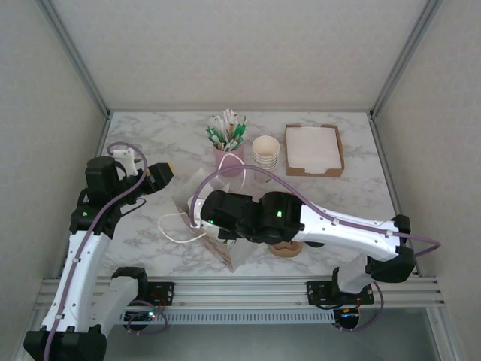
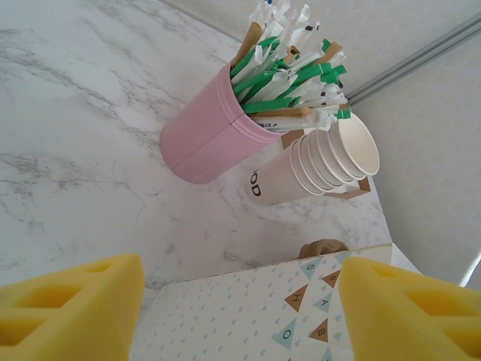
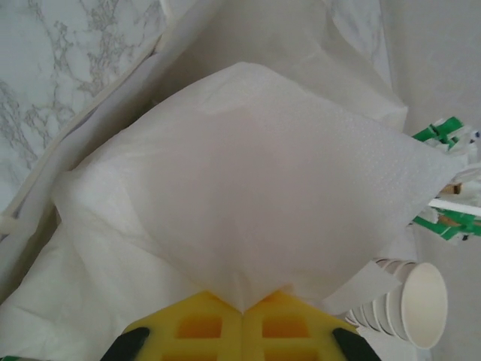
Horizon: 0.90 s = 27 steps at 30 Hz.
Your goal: Pack the takeout coffee
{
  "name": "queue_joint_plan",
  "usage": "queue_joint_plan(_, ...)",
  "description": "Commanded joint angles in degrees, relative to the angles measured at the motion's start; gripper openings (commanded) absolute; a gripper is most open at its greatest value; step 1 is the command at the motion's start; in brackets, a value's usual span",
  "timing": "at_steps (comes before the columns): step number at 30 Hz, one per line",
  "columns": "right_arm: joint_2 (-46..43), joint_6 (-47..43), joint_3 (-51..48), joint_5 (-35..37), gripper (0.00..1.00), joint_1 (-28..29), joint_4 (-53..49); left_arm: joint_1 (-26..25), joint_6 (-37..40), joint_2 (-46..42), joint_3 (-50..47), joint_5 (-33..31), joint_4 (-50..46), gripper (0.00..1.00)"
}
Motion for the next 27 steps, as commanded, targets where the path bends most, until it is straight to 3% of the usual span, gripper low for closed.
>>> queue_joint_plan(1, 2.03, 3.15, 2.47, -6.25, 0.0, -2.09, -3.38, 0.04, 0.27, 0.3, 1.15, -0.7, -0.83, 0.69)
queue_joint_plan(14, 8.53, 7.38, 5.35, -11.54, 0.0, -8.18, -7.46, 0.02, 0.28, 0.61, 1.27, -0.97, -1.12, 0.69)
queue_joint_plan(27, 1.02, 9.47, 8.04, -8.08, 0.43, -8.65, -3.55, 0.02, 0.51, -0.17, 1.34, -0.81, -1.08, 0.69)
